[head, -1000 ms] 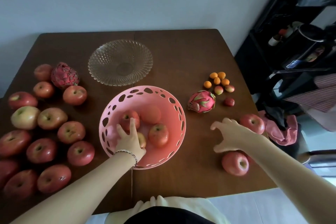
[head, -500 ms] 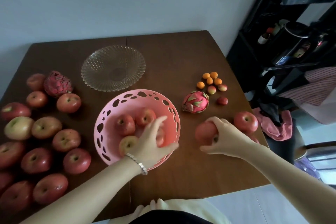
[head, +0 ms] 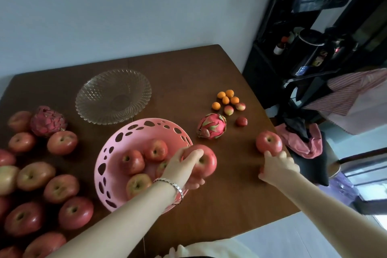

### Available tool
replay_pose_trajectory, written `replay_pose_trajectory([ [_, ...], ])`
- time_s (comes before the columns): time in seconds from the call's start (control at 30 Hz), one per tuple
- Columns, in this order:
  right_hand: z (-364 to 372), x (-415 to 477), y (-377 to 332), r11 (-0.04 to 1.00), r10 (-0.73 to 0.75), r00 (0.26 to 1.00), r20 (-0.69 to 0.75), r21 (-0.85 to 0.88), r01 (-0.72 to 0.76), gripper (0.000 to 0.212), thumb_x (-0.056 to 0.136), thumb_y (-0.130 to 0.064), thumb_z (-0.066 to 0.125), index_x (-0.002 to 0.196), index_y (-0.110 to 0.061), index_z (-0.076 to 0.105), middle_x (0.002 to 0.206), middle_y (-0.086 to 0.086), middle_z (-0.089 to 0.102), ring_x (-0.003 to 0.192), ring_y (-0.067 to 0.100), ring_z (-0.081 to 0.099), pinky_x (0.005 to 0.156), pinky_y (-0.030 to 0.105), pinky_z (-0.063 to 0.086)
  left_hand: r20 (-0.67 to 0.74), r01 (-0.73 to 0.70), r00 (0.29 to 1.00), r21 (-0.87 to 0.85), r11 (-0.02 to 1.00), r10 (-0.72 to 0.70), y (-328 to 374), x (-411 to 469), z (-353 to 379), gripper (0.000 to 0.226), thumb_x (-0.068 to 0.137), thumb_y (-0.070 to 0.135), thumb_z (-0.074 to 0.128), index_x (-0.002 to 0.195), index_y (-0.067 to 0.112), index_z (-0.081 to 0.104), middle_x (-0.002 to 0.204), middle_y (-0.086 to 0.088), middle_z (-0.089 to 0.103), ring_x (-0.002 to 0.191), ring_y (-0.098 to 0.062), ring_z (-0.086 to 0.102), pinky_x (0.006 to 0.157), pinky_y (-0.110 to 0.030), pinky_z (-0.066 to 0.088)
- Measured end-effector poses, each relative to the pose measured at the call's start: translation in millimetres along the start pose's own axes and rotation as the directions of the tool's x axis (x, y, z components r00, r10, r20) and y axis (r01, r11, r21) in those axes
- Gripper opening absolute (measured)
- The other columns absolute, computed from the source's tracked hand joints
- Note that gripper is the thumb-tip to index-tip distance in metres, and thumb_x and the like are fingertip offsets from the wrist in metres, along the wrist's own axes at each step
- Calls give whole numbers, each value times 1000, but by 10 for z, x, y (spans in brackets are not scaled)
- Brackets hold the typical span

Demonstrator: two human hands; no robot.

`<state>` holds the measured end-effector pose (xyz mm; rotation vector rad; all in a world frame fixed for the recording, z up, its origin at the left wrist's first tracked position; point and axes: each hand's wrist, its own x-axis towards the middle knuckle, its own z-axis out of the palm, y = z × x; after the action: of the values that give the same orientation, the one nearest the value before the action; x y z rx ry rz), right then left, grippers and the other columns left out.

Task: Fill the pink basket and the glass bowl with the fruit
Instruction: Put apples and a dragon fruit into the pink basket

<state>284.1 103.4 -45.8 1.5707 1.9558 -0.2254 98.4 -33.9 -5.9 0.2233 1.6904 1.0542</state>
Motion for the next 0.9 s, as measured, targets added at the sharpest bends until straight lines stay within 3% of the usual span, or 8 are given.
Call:
replay_pose_trajectory([
  [0.17,291,116,59,996,-20,999,-33,81,22,71,79,-37,66,138,-32,28,132,15,34,117,32,45,83,35,51,0,253,965,-247,935,-261,44,10,-47,29,84,36,58,103,15,52,99,-18,59,59,-26,59,52,-30,47],
  [0.27,211,66,-12,994,-66,998,-24,91,68,73,72,-39,71,133,-34,32,127,12,35,113,29,43,69,30,45,174,349,937,-469,812,-302,23,-21,-246,52,76,36,63,117,7,51,96,-20,59,69,-29,58,60,-34,47],
  [0.43,-300,-223,-372,919,-263,937,-228,236,316,70,66,-45,70,127,-38,35,115,8,32,102,30,46,68,29,44,130,267,963,-604,751,-238,97,-24,-644,50,62,35,78,104,24,53,108,-15,57,91,-34,59,69,-39,50],
  [0.5,-564,-354,-567,818,-387,876,-289,331,470,69,67,-44,71,125,-40,35,109,2,29,94,25,49,69,27,46,10,142,988,-419,897,-152,141,35,-773,35,73,26,74,102,26,55,112,-8,55,91,-27,57,71,-39,51],
  [0.57,-750,-436,-813,700,-506,806,-306,401,591,67,64,-44,73,121,-42,37,109,-1,30,92,21,52,71,25,50,-191,4,982,-25,1000,-9,189,150,-937,39,73,24,76,105,28,54,113,-1,52,96,-22,54,82,-39,51],
  [0.67,-833,-458,-1230,606,-585,739,-334,426,672,71,59,-41,78,117,-36,39,109,-1,35,90,18,52,74,30,53,-380,-42,893,462,886,241,317,361,-1185,70,66,28,80,122,15,39,118,-5,49,106,-23,51,89,-30,40],
  [0.8,-768,-382,-1741,568,-605,723,-333,456,685,78,57,-40,79,119,-23,35,109,-1,36,99,20,52,78,35,50,-344,-18,882,659,752,322,377,615,-1347,66,62,33,79,111,10,41,114,-8,51,105,-29,55,88,-34,45],
  [0.9,-707,-297,-2005,569,-633,699,-332,413,711,79,58,-37,79,121,-19,35,114,0,38,109,22,45,83,35,47,-290,32,902,782,622,319,282,745,-1339,70,63,39,76,121,16,47,128,-10,36,116,-35,46,99,-38,41],
])
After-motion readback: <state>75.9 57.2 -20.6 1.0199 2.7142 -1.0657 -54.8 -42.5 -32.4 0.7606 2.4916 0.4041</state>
